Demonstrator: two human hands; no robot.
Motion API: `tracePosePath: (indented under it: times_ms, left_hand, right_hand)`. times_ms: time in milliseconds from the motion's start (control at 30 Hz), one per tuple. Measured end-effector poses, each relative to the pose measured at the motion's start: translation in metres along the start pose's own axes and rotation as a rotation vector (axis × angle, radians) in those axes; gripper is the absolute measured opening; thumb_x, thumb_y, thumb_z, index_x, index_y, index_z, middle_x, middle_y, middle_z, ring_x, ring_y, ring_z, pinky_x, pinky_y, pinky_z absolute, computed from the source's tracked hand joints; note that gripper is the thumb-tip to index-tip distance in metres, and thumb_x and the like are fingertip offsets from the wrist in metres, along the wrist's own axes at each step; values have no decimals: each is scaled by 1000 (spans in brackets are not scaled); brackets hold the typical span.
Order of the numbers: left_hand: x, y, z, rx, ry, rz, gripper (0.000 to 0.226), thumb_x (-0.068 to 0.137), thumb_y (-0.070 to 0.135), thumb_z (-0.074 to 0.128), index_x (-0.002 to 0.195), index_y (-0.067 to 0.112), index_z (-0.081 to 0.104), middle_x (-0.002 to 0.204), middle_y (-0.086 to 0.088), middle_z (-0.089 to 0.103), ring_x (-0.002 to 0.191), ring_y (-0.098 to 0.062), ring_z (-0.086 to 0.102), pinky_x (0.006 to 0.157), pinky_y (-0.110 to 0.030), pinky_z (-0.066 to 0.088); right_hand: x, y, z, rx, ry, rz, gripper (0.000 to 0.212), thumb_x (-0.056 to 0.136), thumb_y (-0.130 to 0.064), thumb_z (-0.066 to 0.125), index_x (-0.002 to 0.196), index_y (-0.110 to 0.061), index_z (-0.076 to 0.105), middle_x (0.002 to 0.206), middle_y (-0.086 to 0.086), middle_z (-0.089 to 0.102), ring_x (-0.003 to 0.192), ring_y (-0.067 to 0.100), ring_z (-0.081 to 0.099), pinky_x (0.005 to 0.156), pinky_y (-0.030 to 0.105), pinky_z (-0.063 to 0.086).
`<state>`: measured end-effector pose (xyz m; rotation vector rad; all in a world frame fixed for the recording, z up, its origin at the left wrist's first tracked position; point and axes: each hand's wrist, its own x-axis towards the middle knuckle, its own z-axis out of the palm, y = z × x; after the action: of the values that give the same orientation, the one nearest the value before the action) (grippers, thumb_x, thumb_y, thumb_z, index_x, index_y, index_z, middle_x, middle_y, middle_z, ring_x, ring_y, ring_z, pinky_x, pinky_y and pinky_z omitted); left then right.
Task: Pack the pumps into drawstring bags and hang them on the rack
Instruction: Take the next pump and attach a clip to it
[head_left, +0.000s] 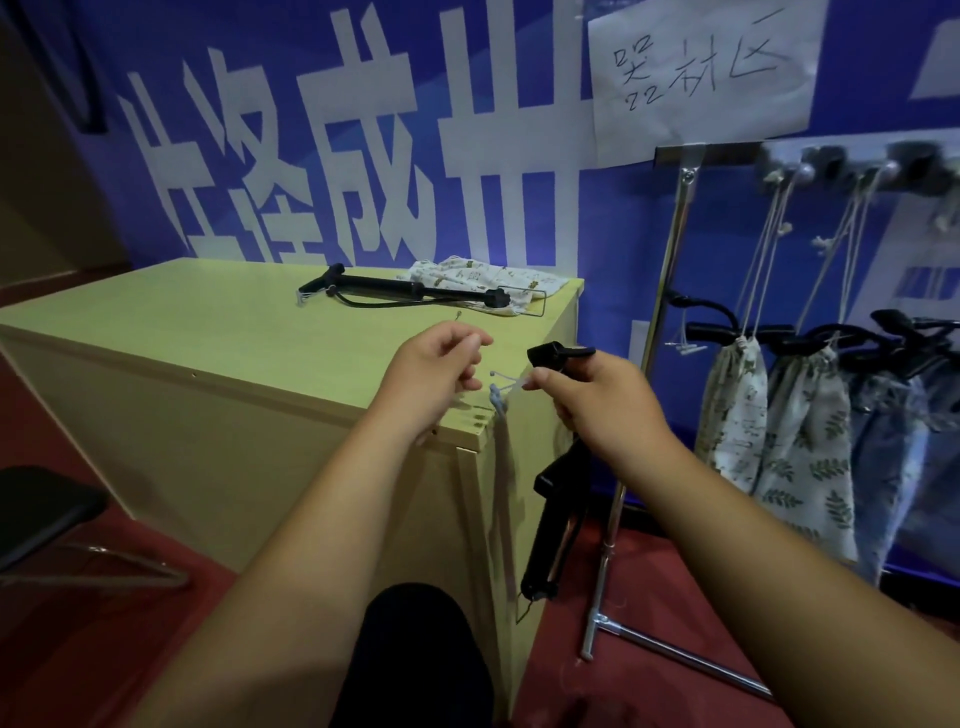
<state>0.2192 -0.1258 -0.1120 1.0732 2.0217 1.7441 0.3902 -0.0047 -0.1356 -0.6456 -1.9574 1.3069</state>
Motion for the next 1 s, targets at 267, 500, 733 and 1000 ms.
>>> tracePosePath:
  times_ms: [267,500,733,1000]
  left_hand:
    - [-12,6,51,-251,-140,-29,19,105,9,63,115,7,79,91,-6,71,84,-15,68,81,-21,60]
    - [-14,-16,112,-83,-87,39,14,101,20,70,100,15,83,81,0,73,77,-16,70,81,-34,65]
    - [-17,-49,159,-166,-80,-89,18,106,8,59,102,0,74,77,-1,66,71,-12,67,72,-28,62]
    - [-13,-98,190,-161,-124,-179,16,106,10,62,106,4,77,82,-2,70,73,-12,71,84,-35,64]
  right_hand:
    - [-2,38,-36,225,117,52,13,98,-31,79,93,-22,87,65,4,51,60,21,44,62,38,36]
    - [-12,82,-56,188,167,68,14,97,-36,80,95,-23,87,58,-12,60,60,14,51,66,38,41]
    - [-20,139,-70,170,222,168,13,99,-31,79,96,-20,86,55,-11,58,52,8,49,61,30,41]
    - [-17,184,-78,125,215,260,12,101,-26,77,100,-17,84,47,-16,52,45,1,44,50,20,35]
